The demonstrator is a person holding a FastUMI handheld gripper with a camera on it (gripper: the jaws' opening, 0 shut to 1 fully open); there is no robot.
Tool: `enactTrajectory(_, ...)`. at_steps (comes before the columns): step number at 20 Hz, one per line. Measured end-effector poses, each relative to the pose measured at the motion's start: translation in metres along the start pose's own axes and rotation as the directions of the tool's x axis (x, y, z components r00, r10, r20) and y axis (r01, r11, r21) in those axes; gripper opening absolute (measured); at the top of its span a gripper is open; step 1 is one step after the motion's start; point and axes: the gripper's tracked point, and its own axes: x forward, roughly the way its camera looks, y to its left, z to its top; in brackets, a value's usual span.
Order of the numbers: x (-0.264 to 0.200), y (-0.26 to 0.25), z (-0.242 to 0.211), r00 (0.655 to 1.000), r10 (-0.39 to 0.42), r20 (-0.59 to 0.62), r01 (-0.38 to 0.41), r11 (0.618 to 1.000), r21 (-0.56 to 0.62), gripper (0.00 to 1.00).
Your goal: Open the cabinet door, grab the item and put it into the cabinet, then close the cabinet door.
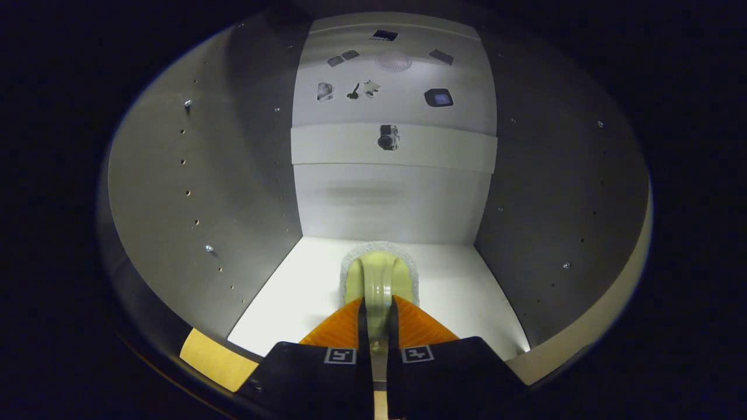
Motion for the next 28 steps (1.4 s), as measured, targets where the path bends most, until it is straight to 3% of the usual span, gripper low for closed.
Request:
enactTrajectory(6, 0.017, -0.006, 0.001, 1.0, -0.008, 0.011, 0.008, 0.999, 0.05, 0.18)
enactTrajectory(10, 0.034, -0.006, -0.007, 1.0, -0.008, 0.005, 0.008, 1.0, 0.029, 0.26)
enactTrajectory(15, 0.024, 0.003, 0.015, 0.994, 0.013, 0.11, -0.012, 1.0, -0.01, 0.3)
enactTrajectory(20, -0.062, 0.022, 0.012, 0.972, 0.095, 0.214, -0.075, 0.992, -0.101, 0.32)
enactTrajectory(23, -0.122, 0.024, -0.007, 0.969, 0.092, 0.231, -0.059, 0.988, -0.146, 0.48)
enactTrajectory(28, -0.205, 0.033, -0.012, 0.953, 0.067, 0.294, -0.063, 0.998, -0.026, 0.55)
